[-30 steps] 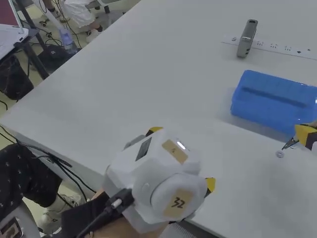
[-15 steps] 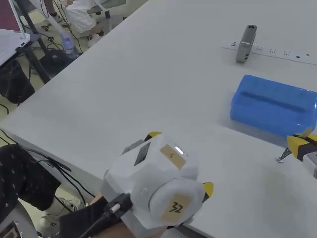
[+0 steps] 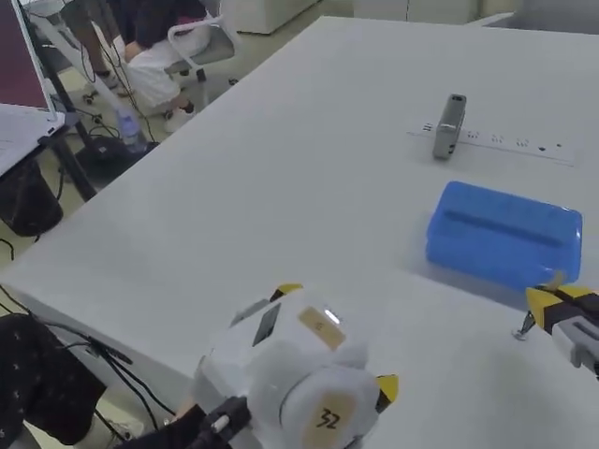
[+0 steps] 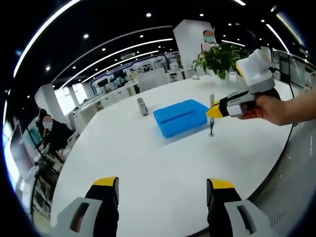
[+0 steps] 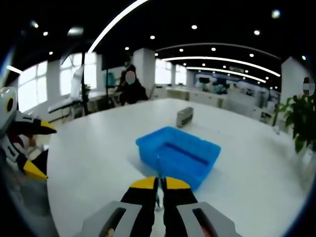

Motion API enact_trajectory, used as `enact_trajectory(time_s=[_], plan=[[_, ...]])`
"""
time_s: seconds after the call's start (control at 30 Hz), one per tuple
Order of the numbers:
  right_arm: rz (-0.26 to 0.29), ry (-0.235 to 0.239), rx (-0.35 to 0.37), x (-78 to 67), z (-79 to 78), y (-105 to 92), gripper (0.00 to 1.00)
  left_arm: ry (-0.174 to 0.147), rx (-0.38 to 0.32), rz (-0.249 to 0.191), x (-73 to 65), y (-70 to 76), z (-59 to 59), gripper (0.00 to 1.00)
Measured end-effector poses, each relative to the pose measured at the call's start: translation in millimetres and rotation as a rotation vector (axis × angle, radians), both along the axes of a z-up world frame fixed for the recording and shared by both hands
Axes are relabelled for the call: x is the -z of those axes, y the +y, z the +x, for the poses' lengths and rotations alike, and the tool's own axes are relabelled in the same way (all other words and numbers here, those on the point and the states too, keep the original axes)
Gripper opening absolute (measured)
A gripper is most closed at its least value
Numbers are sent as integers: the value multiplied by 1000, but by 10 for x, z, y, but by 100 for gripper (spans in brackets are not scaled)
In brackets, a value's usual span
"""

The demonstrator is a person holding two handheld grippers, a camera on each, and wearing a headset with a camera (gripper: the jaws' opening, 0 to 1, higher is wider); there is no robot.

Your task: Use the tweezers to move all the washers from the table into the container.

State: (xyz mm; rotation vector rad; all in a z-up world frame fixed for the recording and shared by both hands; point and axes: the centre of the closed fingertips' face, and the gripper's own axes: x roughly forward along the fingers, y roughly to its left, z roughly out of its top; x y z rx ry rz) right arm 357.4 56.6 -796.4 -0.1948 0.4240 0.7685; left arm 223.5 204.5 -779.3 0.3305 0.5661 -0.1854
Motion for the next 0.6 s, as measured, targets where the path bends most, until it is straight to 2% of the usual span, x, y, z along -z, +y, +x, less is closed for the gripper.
enact_trajectory(time_s=[0.2,0.37,0.43,0.53,0.6], plan=[[22,34,33,-8,17,-67,0,11,7,7,24,-8,-7,73],[52,86,45,16,51,-105,0,22,2,16,48,9,-9,73],[83,100,46,-23,35,-117,0,25,-5,15,51,22,-7,74],[94,92,49,-71,46,-121,0,28,-4,18,56,17,-9,74],[112,88,50,-159,25,-119,0,30,0,20,60,8,-10,74]])
